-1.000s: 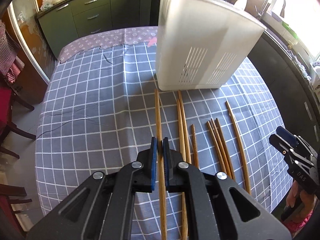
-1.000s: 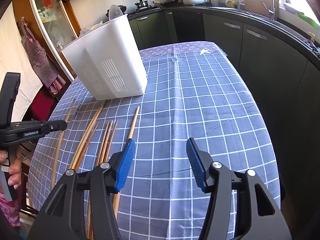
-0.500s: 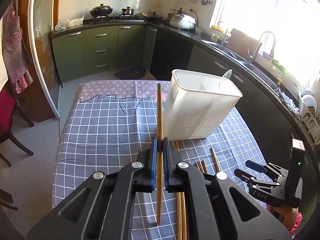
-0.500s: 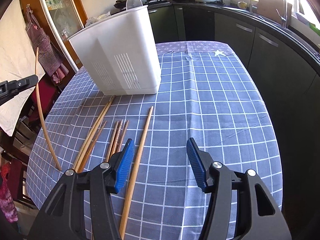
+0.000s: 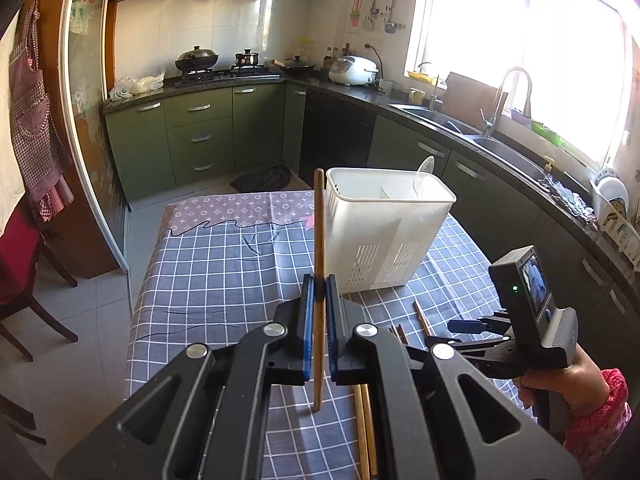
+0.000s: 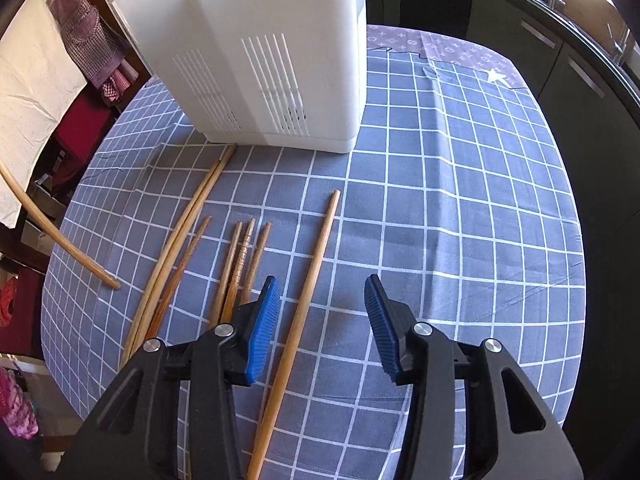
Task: Organize utensils
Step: 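Lift the chopstick upright with the left gripper while the right gripper approaches the chopsticks, then grasp a wooden chopstick with the right gripper while the left holds its chopstick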
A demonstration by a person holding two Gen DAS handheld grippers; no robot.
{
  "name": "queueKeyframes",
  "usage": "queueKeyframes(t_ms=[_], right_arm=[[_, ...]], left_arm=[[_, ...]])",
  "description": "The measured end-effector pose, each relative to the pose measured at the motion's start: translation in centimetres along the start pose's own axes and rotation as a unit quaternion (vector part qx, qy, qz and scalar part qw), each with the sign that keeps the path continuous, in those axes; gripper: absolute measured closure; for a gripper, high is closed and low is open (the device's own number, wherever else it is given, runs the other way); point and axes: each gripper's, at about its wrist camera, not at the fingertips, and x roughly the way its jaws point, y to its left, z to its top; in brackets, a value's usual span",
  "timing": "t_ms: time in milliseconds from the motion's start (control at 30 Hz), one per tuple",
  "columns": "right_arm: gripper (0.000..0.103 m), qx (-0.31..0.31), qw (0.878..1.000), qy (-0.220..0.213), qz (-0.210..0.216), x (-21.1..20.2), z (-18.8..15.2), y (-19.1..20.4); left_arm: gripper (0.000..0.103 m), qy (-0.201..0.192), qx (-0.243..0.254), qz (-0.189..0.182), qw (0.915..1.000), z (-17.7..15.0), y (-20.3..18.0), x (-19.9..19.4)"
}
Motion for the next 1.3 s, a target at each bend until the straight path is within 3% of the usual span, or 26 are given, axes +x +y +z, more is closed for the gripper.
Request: queueKeyframes(t_ms=[200,300,433,600,767,1000,1300], right_arm=[[0.066,-0.011,1.000,0.005,-0.019,1.0,0.5,0.9],[0.077,-0.017,0.999,0.000,-0.034,1.3,0.6,1.3],[0.094,-0.022,0.999,-0.002,-0.028,1.3,0.7,2.0],[0.096,-0.009,1.000,-0.018,-0.003,0.4,0.7,1.6],[0.096,-0.005,0.995,-0.095,0.019,-5.4,0.5,1.7],[0.096,-0.005,0.974,-0.227,0.023,-14.8,-1.7,1.5],[0.096,-0.007,0.959,-0.283,0.017,-18.5,-7.1,1.5]], left_arm=[[0.097,0.001,0.005,-0.001,1.0000,-0.1,-0.1,-0.2],[0.097,0.002,0.006,-0.002,1.0000,-0.1,-0.1,-0.1],[0.097,0.002,0.009,-0.001,1.0000,-0.1,-0.2,-0.1],[0.097,0.003,0.011,-0.001,0.9999,-0.2,-0.3,-0.1],[0.097,0.006,0.012,0.000,0.9999,-0.2,-0.3,0.1],[0.097,0.006,0.015,0.000,0.9999,-0.3,-0.4,-0.1],[0.097,0.004,0.016,0.001,0.9999,-0.9,-0.3,-0.9]])
